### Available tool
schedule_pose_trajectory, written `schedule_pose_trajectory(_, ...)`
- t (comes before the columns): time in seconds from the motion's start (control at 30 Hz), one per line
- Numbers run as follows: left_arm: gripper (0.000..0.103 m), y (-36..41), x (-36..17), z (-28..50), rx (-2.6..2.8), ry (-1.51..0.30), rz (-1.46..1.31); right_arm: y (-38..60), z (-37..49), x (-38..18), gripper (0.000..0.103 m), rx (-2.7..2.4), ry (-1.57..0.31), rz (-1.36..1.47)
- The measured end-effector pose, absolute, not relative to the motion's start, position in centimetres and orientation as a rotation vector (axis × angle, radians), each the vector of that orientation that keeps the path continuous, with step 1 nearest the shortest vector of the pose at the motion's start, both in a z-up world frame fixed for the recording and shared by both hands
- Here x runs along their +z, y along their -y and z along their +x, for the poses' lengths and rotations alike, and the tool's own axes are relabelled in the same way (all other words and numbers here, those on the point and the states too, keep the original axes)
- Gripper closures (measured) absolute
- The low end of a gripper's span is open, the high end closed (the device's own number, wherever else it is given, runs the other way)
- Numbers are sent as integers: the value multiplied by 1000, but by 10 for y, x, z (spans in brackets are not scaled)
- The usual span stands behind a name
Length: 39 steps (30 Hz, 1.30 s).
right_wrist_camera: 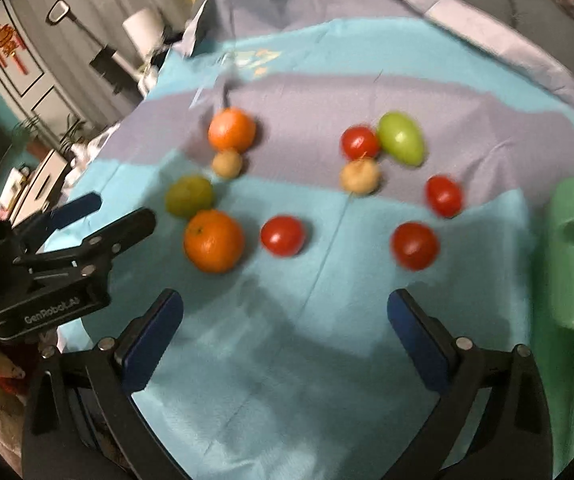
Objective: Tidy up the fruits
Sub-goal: 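Move both tools toward the red tomatoes on the sheet, then close the left tool on a red tomato while the right tool grasps another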
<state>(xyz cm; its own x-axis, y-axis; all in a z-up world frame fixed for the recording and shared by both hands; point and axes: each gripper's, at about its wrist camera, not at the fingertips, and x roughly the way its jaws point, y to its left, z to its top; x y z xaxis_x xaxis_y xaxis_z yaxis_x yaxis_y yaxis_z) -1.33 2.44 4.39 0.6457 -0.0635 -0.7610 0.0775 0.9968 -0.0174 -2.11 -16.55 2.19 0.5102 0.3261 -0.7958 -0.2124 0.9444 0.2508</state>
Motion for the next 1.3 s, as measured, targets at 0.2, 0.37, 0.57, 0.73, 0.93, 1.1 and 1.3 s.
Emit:
schedule_pose_trajectory(0.2,17,-35,59,-16,-145,-830,-116,173,-19,34,31,288,-965,193)
schedule_pose_trajectory(0.37,25,-38,61,-15,-170,-833,-158,183,-17,42,65,241,-915,225)
schedule_pose_trajectory(0.57,34,-36,62,-16,-204,-846,-186,196,-21,56,66,250,-882,255)
schedule_pose_trajectory(0.73,45,-29,67,-10,-245,-870,-206,200,-12,70,65,200,-895,244)
schedule_pose_trajectory(0.93,60,-6,73,23,-363,-959,-211,200,9,64,72,191,-954,210)
schedule_pose_trajectory(1.1,64,24,68,33,-452,-1013,-156,202,18,47,78,167,-1002,206)
schedule_pose_trajectory(1.3,66,48,49,35,-516,-1082,-60,205,22,33,86,157,-1043,235)
